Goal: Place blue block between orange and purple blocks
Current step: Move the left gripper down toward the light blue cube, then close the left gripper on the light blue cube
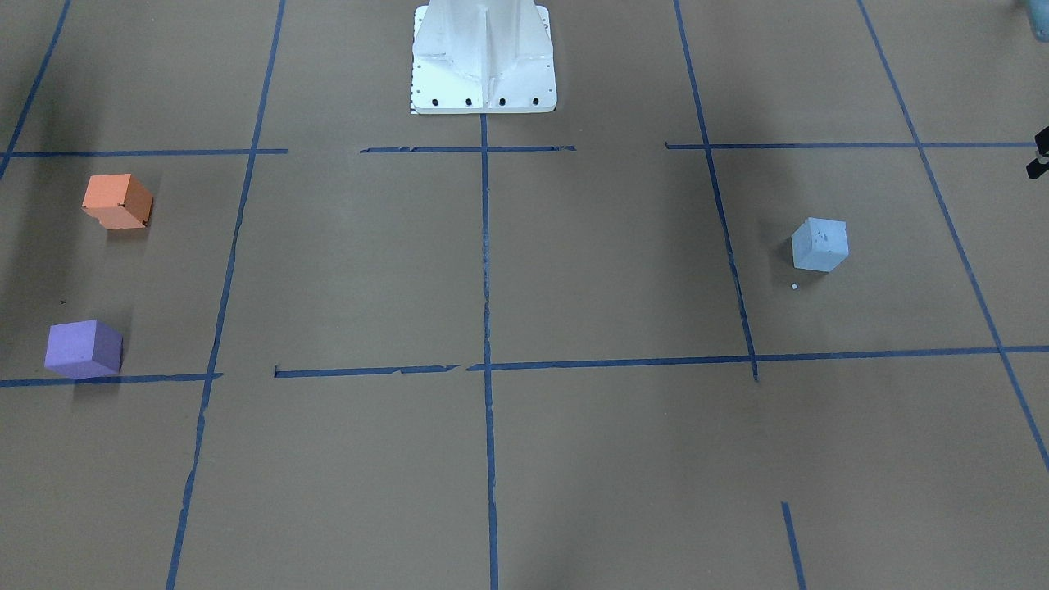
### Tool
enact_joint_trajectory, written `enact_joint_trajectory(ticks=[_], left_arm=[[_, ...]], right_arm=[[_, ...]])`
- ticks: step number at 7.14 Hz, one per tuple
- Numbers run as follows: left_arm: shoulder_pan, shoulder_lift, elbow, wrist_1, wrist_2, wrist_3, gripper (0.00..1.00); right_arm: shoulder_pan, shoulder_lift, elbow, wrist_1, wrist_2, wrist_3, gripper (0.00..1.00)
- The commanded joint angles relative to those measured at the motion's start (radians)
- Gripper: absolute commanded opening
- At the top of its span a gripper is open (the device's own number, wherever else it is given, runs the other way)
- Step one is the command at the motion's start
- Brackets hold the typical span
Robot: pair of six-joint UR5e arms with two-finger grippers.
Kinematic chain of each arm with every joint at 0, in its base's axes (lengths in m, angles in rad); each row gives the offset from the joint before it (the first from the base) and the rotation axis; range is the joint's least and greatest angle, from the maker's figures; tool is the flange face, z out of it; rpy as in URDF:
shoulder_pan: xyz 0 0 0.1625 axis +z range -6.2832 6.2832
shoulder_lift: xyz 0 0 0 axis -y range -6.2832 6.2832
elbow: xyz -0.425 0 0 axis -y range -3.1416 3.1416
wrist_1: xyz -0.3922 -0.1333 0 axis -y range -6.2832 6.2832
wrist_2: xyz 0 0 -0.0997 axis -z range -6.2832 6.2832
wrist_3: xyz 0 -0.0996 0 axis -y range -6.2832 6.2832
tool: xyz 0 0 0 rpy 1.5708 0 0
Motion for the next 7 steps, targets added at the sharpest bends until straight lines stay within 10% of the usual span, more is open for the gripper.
enact_joint_trajectory(ticks=[1, 3, 7], left_arm=[[0.190, -0.009, 0.005, -0.142, 0.001, -0.237, 1.00], [0.406, -0.048, 0.031, -0.362, 0.021, -0.570, 1.00], [0.568, -0.087, 0.055, -0.367, 0.208, -0.680, 1.00]], right_arm=[[-0.007, -0.001, 0.001, 0.008, 0.005, -0.001, 1.00], [-0.016, -0.001, 0.000, 0.026, 0.007, 0.003, 1.00], [-0.026, -0.002, -0.002, 0.025, 0.007, 0.001, 1.00]])
